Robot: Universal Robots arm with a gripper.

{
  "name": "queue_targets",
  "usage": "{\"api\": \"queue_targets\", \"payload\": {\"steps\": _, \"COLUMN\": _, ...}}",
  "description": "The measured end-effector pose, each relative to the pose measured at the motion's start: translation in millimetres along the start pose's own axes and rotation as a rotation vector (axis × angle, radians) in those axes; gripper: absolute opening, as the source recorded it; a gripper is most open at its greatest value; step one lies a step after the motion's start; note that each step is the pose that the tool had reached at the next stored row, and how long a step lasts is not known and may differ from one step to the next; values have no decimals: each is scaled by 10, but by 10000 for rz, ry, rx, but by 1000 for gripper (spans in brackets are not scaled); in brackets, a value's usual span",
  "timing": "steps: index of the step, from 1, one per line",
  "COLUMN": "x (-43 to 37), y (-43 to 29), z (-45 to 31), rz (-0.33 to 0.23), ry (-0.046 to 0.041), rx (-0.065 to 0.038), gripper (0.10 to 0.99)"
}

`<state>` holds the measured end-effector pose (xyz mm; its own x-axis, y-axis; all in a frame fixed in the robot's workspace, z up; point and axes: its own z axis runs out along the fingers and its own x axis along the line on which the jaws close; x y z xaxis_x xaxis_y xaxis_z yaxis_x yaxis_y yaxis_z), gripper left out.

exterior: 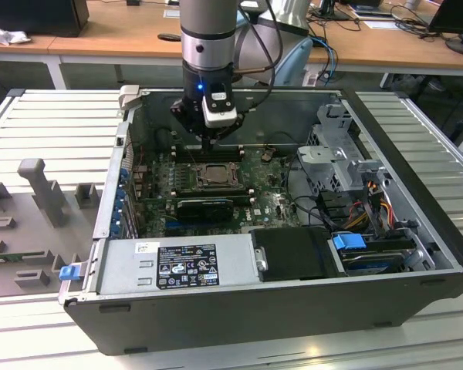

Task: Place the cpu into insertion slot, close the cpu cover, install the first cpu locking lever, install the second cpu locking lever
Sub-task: 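Install the first cpu locking lever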

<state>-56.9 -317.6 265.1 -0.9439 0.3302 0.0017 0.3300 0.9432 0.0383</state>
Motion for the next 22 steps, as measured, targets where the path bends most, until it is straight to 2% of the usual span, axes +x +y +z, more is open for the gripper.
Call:
{"api": "queue_targets", "payload": {"steps": 1, "x": 0, "y": 0, "z": 1, "rz": -185, "ry": 7, "rx": -1, "gripper": 106}}
{"api": "queue_targets", "payload": {"steps": 4, "x": 0, "y": 0, "z": 3, "rz": -1239, "ry": 43, "rx": 4, "gripper": 106}}
{"api": "queue_targets", "payload": {"steps": 6, "x": 24, "y": -9, "z": 5, "rz": -1327, "ry": 33, "rx": -2, "gripper": 106}}
{"api": "queue_targets", "payload": {"steps": 9, "x": 111, "y": -39, "z": 7, "rz": -1374, "ry": -26, "rx": -20, "gripper": 106}}
{"api": "queue_targets", "payload": {"steps": 12, "x": 111, "y": -39, "z": 12, "rz": -2083, "ry": 0, "rx": -20, "gripper": 106}}
{"api": "queue_targets", "payload": {"steps": 14, "x": 111, "y": -40, "z": 25, "rz": -2945, "ry": 30, "rx": -25, "gripper": 106}}
{"api": "queue_targets", "payload": {"steps": 16, "x": 121, "y": -44, "z": 36, "rz": -3252, "ry": 41, "rx": -25, "gripper": 106}}
{"api": "queue_targets", "payload": {"steps": 18, "x": 307, "y": -109, "z": 44, "rz": -3260, "ry": -7, "rx": -57, "gripper": 106}}
{"api": "queue_targets", "payload": {"steps": 19, "x": 368, "y": -130, "z": 46, "rz": -3259, "ry": -16, "rx": -63, "gripper": 106}}
{"api": "queue_targets", "payload": {"steps": 22, "x": 472, "y": -163, "z": 49, "rz": -3259, "ry": -29, "rx": -66, "gripper": 106}}
